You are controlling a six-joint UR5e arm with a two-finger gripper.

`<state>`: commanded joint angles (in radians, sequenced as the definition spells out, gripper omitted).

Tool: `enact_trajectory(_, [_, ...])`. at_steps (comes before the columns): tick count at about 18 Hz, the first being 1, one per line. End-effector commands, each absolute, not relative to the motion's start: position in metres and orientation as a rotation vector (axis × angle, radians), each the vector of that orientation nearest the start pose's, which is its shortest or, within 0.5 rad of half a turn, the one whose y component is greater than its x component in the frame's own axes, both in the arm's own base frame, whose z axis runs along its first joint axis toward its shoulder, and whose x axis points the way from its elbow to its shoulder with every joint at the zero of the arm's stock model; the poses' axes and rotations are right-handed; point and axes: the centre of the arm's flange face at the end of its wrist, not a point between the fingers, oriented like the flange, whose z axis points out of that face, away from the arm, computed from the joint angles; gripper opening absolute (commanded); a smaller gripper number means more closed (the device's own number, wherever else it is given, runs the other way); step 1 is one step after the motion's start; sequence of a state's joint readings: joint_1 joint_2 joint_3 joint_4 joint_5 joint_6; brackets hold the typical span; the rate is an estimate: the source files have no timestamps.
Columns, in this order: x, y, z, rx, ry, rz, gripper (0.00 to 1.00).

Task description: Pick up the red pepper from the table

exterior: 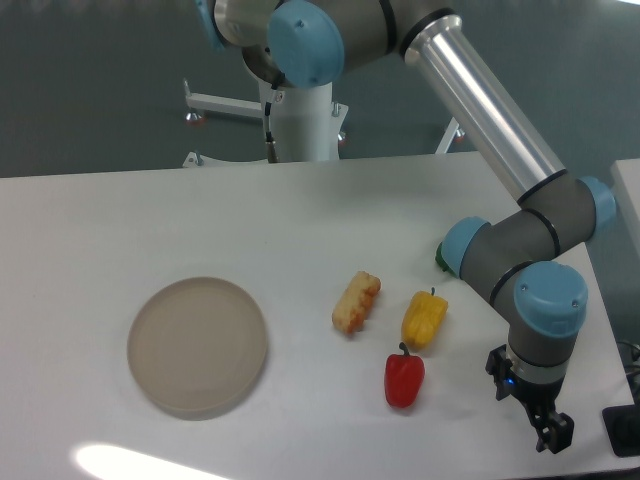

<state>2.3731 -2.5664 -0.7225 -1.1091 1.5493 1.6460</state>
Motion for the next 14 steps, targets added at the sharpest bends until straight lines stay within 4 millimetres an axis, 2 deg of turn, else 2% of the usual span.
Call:
enact_trajectory(4, [-0.531,0.701,0.275,-2.733,1.198,0.437,1.0])
enact_trajectory(12, [-0.523,0.698,0.299,-2.741,1.19,0.47,1.0])
enact_trajectory(14, [-0.521,0.697,0.301,-2.762,1.125,0.454,1.0])
